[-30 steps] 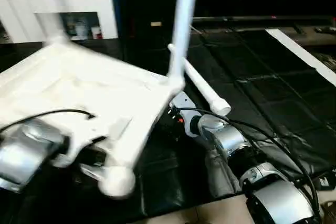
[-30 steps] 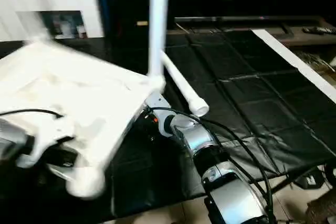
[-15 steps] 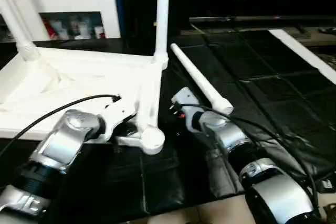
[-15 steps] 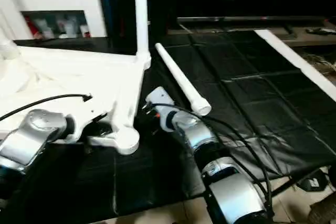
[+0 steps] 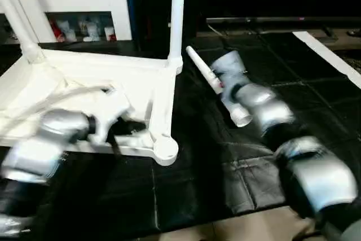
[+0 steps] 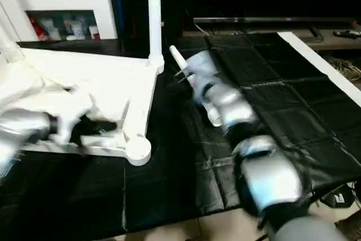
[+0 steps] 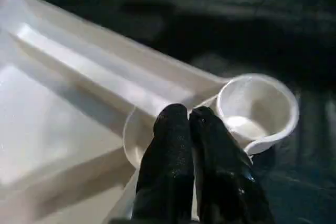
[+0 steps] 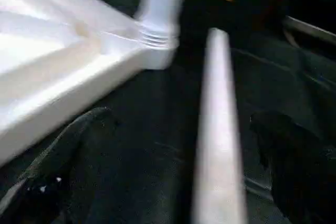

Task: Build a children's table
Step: Rotate table base, then pick table leg

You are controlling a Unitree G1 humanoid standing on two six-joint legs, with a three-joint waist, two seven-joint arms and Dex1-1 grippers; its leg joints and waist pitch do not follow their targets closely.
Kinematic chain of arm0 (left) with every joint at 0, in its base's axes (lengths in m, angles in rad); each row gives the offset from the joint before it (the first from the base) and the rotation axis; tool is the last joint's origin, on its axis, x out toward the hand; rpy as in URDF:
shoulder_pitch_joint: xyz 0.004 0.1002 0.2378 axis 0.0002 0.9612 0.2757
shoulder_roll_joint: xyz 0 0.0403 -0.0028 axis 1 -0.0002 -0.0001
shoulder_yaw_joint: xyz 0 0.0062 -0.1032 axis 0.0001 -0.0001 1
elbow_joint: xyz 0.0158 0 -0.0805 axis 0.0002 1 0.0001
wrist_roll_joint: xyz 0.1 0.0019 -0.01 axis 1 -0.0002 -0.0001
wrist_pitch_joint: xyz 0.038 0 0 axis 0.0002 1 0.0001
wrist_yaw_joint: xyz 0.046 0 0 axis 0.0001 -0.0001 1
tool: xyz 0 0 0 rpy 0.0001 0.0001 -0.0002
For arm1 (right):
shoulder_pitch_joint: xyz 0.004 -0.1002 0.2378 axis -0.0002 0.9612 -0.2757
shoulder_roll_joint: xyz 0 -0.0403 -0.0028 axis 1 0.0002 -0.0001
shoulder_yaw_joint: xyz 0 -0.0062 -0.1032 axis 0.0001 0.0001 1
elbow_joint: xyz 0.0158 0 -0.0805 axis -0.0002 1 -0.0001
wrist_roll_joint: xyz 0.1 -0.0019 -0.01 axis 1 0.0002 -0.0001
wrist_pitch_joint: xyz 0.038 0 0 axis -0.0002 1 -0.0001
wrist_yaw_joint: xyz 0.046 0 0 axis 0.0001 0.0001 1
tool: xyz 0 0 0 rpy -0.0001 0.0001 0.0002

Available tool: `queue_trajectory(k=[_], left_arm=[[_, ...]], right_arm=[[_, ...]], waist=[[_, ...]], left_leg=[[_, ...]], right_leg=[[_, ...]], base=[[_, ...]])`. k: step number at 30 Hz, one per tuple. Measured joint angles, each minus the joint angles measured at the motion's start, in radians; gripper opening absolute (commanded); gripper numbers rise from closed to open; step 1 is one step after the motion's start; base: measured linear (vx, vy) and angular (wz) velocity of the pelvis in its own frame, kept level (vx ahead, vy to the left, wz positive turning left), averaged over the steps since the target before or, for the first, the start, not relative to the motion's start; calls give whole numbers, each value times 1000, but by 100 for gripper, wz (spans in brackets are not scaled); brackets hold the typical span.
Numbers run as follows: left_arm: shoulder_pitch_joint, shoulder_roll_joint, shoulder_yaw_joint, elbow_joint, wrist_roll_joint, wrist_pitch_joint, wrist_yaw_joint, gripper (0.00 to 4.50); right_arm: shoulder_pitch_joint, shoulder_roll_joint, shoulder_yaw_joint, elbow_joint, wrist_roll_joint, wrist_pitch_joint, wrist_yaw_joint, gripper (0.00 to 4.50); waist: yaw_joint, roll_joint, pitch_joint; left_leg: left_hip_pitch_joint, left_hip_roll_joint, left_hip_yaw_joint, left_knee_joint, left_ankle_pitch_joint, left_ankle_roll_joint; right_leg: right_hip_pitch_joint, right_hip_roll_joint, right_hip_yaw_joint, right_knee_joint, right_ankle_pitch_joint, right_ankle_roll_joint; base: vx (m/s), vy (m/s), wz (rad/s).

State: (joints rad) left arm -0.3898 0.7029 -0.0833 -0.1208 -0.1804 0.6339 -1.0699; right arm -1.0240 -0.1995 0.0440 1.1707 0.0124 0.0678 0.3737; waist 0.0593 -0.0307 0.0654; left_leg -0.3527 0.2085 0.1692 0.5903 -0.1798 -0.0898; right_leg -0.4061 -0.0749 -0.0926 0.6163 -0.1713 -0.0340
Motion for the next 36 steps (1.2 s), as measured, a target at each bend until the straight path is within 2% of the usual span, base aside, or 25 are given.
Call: queue_trajectory(k=[4,5,10,11,14,16,22,23,27,31,32,36], left_arm=[[8,1,29,-79,-50,46,-5,70],[11,1,39,-102,-64,67,-5,98],[54,22,79,-216,-128,164,4,108],[69,31,90,-242,-142,188,6,139],[112,59,115,-297,-170,241,8,146],[123,64,120,-311,-179,259,9,173],[193,87,155,-377,-190,307,28,211],[193,88,155,-378,-193,313,36,233],[195,93,160,-398,-211,335,57,268],[202,102,160,-412,-218,343,62,290],[202,106,160,-412,-218,343,62,312],[202,110,159,-412,-218,344,63,342]], right_arm=[[-24,-4,-15,63,2,24,-45,450],[-32,-4,-15,78,-5,38,-64,450],[-50,-9,-37,135,-8,62,-79,450],[-51,-9,-37,141,-11,68,-83,450],[-50,-10,-37,164,-19,87,-84,450],[-50,-10,-37,170,-21,96,-84,450],[-49,-12,-38,180,-29,123,-112,450],[-49,-11,-38,180,-31,123,-113,450],[-49,-10,-38,183,-43,144,-111,450],[-48,-11,-38,187,-50,175,-102,450],[-44,-11,-38,187,-52,192,-98,450],[-23,-10,-36,200,-63,233,-80,450]], waist=[[1,-2,1],[1,-3,2],[3,-6,3],[3,-7,3],[6,-10,3],[9,-12,4],[27,-33,4],[28,-35,4],[34,-36,4],[31,-36,4],[31,-36,4],[31,-36,4]], left_leg=[[-1,0,0,0,0,0],[-2,0,0,0,0,0],[-4,0,0,1,0,0],[-4,0,1,1,0,0],[-5,0,1,1,0,0],[-6,0,1,3,0,0],[-9,0,0,5,1,-2],[-8,0,0,5,1,-2],[-9,0,0,8,1,-2],[-10,0,-1,9,1,-2],[-10,0,-1,9,1,-2],[-11,0,-1,9,2,-3]], right_leg=[[-1,0,0,0,0,0],[-1,0,0,1,0,0],[-3,0,0,2,-1,1],[-3,0,0,2,-1,1],[-5,0,0,3,-1,1],[-7,0,0,5,-1,1],[-12,-1,1,14,-4,2],[-12,-1,1,14,-5,5],[-11,-1,1,15,-5,5],[-11,-1,0,16,-5,4],[-11,-1,0,16,-5,5],[-12,-1,0,16,-3,2]], base=[[0,0,0],[0,0,0],[0,0,0],[0,0,0],[0,0,0],[0,0,0],[0,0,0],[0,0,0],[0,0,0],[0,0,0],[0,0,0],[0,0,0]])
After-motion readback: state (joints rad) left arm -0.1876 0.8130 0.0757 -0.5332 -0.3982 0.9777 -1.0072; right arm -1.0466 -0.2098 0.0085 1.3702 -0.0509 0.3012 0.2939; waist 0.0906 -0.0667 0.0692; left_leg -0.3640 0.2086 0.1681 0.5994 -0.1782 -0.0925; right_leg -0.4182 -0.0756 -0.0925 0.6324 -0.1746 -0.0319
